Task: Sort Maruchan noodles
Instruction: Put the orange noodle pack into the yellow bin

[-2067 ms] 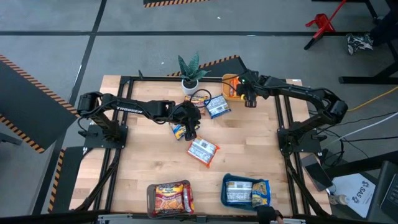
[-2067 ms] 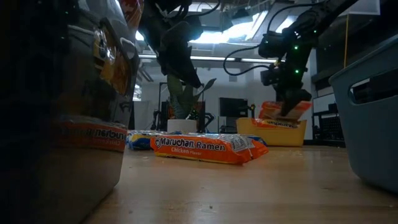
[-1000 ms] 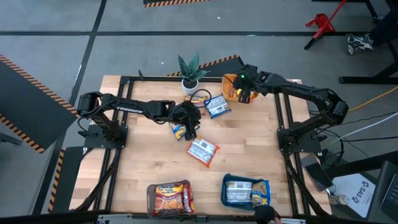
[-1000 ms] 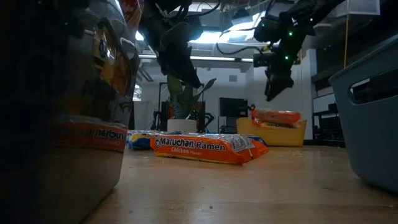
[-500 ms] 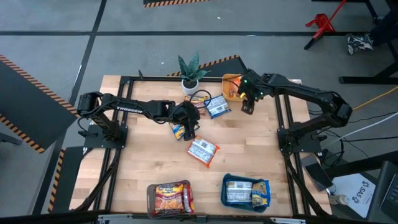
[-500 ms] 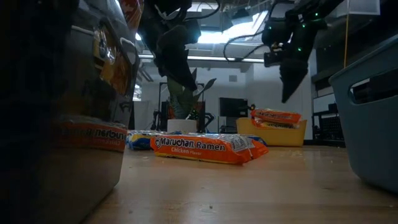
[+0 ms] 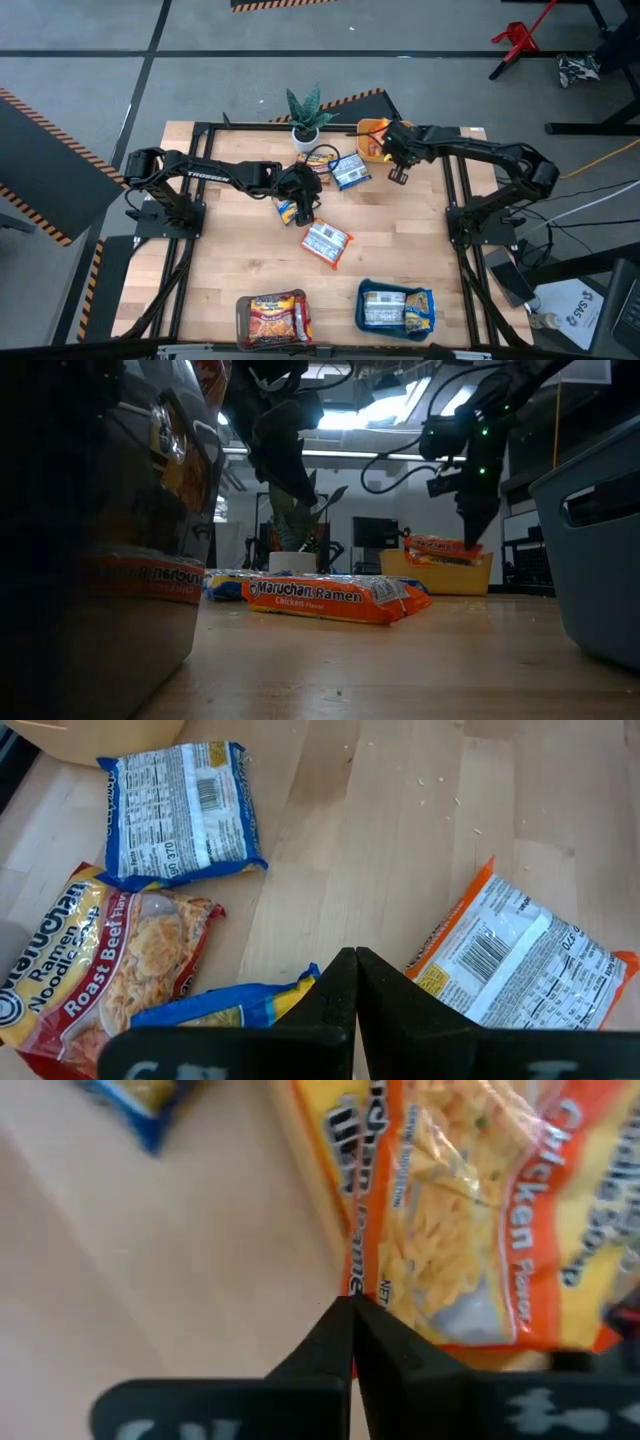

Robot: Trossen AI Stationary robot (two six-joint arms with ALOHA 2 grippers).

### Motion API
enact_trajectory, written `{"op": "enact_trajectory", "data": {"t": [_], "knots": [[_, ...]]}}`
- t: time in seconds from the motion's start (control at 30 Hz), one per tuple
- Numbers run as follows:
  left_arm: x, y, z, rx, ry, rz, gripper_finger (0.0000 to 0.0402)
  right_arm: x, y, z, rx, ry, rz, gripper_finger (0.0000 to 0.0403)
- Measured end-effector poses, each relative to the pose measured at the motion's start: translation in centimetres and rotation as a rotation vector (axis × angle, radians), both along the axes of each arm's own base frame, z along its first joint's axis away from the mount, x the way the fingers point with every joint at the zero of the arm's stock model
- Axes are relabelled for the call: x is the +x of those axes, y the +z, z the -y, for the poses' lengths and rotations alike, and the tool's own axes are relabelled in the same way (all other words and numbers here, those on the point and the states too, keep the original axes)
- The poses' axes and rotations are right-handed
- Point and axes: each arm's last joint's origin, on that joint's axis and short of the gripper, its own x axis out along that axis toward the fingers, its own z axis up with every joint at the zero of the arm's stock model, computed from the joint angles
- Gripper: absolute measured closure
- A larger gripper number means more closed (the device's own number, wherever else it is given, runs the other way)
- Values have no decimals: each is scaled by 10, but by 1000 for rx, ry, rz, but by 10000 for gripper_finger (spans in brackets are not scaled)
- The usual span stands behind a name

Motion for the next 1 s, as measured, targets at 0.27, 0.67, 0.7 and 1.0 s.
{"op": "enact_trajectory", "data": {"t": [0.27,0.67,0.7,1.0], "knots": [[0,0,0,-1,1,1,401,-2,0,5,-159,-54,-115,389],[-6,5,3,-29,-74,-19,401,5,10,0,67,-13,75,389],[-9,10,3,-34,-95,-7,401,7,15,-1,108,-19,123,389],[-39,4,63,-64,-380,132,401,44,27,-42,565,42,491,388]]}}
